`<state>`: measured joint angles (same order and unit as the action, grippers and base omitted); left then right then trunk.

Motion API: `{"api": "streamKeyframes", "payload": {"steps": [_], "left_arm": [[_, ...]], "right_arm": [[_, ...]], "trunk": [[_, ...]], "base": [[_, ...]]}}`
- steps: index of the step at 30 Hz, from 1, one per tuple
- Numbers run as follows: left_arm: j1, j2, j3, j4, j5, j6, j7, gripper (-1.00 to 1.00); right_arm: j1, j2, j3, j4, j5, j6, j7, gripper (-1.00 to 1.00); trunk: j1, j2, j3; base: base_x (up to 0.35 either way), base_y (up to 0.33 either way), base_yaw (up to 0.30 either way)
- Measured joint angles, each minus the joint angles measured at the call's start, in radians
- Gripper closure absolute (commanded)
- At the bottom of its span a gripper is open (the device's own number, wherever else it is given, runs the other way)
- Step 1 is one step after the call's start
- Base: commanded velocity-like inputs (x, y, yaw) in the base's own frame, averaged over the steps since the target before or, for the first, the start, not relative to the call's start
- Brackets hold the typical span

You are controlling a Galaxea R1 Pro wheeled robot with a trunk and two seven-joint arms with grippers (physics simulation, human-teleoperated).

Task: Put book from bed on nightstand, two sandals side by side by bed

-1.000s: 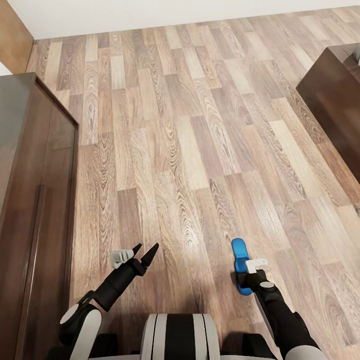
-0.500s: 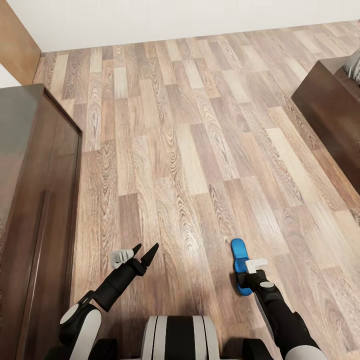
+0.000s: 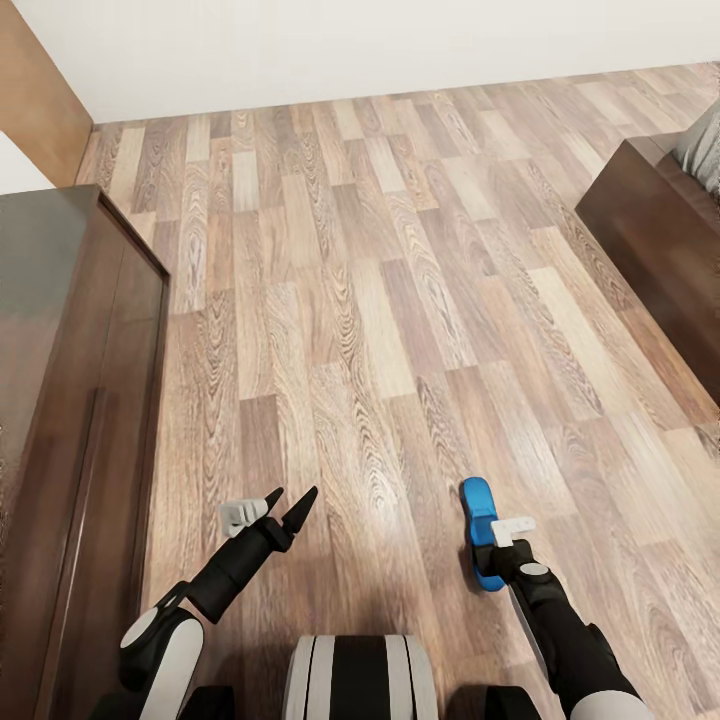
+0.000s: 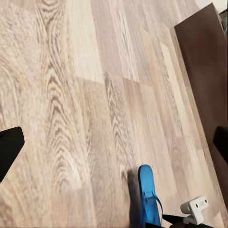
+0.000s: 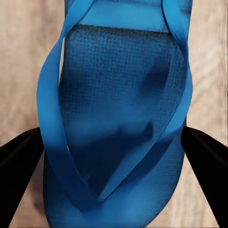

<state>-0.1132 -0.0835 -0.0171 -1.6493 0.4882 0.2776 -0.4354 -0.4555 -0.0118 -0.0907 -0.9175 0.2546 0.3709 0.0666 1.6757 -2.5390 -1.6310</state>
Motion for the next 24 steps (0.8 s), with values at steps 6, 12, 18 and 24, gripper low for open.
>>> {"api": "streamKeyframes", "payload": {"steps": [6,12,18,24], "left_arm": [[0.0,0.0,-0.002,0.001,0.0,0.001,0.0,-1.0],[0.0,-0.001,-0.004,0.005,0.0,0.002,0.001,-1.0],[0.0,-0.002,-0.004,0.005,0.0,0.003,0.001,-1.0],[0.0,-0.004,-0.005,0.007,-0.001,0.002,0.002,-1.0]], "right_arm": [[0.0,-0.002,-0.003,-0.005,-0.002,0.002,0.001,1.0],[0.0,-0.002,-0.008,-0.006,-0.004,0.003,0.002,1.0],[0.0,-0.002,-0.013,-0.007,-0.004,0.003,0.005,1.0],[0.0,-0.004,-0.017,-0.01,-0.005,0.005,0.006,1.0]], "trunk": [[-0.003,0.001,0.023],[-0.005,0.003,0.046],[-0.008,0.004,0.07],[-0.011,0.006,0.093]], "base": [[0.0,0.0,0.0],[0.0,0.0,0.0],[0.0,0.0,0.0],[0.0,0.0,0.0]]}}
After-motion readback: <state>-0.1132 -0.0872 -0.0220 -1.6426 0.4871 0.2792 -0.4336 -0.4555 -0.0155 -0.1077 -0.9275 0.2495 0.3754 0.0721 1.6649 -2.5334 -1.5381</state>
